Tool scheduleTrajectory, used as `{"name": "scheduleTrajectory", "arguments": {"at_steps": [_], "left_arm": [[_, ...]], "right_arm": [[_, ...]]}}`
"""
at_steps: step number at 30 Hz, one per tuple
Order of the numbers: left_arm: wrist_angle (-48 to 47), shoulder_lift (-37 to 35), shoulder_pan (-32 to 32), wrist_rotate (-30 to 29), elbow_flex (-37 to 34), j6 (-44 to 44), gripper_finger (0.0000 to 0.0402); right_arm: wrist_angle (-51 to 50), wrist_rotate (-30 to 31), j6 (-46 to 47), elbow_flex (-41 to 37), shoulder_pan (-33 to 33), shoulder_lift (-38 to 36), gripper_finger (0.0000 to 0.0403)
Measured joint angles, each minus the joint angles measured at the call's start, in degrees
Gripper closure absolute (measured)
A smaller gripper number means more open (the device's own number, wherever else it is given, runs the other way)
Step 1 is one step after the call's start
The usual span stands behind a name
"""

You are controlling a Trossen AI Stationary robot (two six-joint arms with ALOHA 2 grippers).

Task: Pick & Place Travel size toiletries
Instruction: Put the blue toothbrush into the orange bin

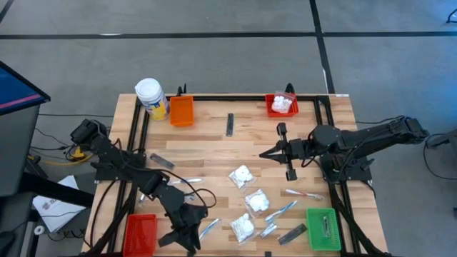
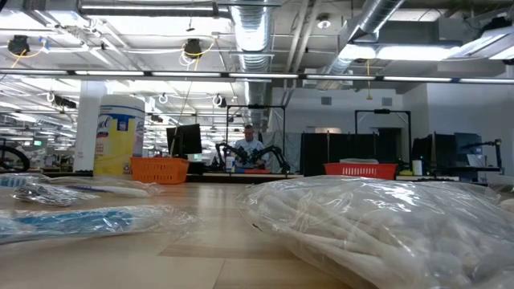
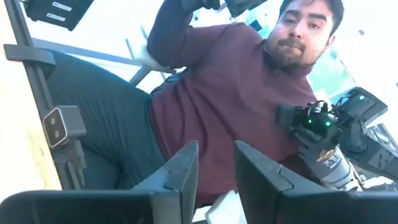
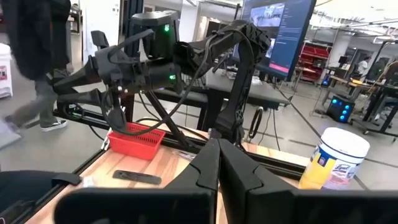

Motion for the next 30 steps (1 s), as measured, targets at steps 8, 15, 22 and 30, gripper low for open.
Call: {"name": "scheduleTrajectory", "arguments": {"at_steps": [8, 15, 22, 30], "left_arm": [[-14.0, 0.0, 0.0, -7.7, 3.2, 0.0, 0.0338], [-27.5, 4.1, -0.1, -13.3, 7.9, -0.2, 0.0378], [-39.1, 8.2, -0.5, -12.4, 12.7, 4.3, 0.0400], [-42.5, 8.2, 0.8, -17.8, 12.8, 3.3, 0.0401]], "right_arm": [[0.0, 0.1, -0.4, 0.0, -0.3, 0.0, 0.0402], [-0.1, 0.1, 0.5, 0.0, -0.3, 0.0, 0.0401], [0.4, 0.1, 0.6, 0.0, -0.9, 0.0, 0.0402], [-1.5, 0.2, 2.2, 0.0, -1.8, 0.0, 0.0402]]}}
